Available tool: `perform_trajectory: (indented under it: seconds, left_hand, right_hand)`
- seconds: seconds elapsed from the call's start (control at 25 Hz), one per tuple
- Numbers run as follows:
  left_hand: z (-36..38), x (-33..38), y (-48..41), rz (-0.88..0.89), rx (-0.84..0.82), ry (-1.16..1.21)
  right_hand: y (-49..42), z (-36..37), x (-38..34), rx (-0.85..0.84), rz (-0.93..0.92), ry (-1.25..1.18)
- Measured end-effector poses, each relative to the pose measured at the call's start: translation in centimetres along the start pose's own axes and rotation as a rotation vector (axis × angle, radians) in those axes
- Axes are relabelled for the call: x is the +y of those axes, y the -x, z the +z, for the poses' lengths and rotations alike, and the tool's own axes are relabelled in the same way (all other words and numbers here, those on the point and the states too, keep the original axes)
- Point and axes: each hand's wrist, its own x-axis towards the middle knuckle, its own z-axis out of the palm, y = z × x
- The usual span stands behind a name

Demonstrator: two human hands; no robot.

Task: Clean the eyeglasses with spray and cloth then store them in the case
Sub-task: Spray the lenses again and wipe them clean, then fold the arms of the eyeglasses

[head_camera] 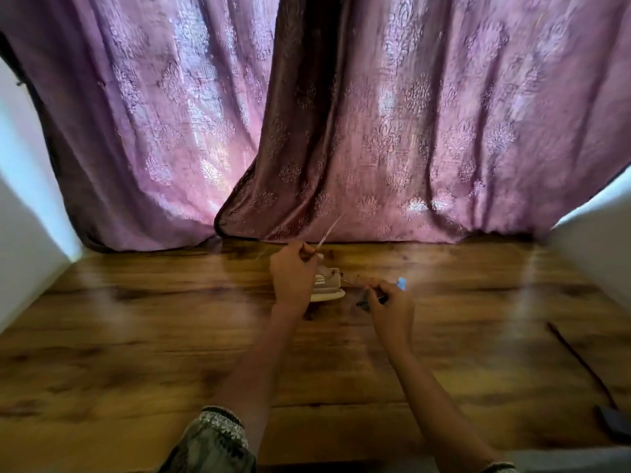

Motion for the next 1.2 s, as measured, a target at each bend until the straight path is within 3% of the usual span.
perform_trajectory:
  seconds: [0.4,0.6,1.2]
  left_hand:
    - [-0.3,-0.3,0.4,0.172,-0.039,-0.237]
    - [-0.7,-0.1,0.8,0.227,-0.03,-0.336]
    - [-1.6,-1.2,0.6,0.309,-0.034,-0.293]
  right_hand:
    - [-0.7,-0.1,-2.7,0.007,-0.357,-0.117]
    - [-3.1,1.1,-4.3,-0.015,-0.541,0.092]
    - [-3.9,1.9,-4.5,-0.227,-0.57,0.235]
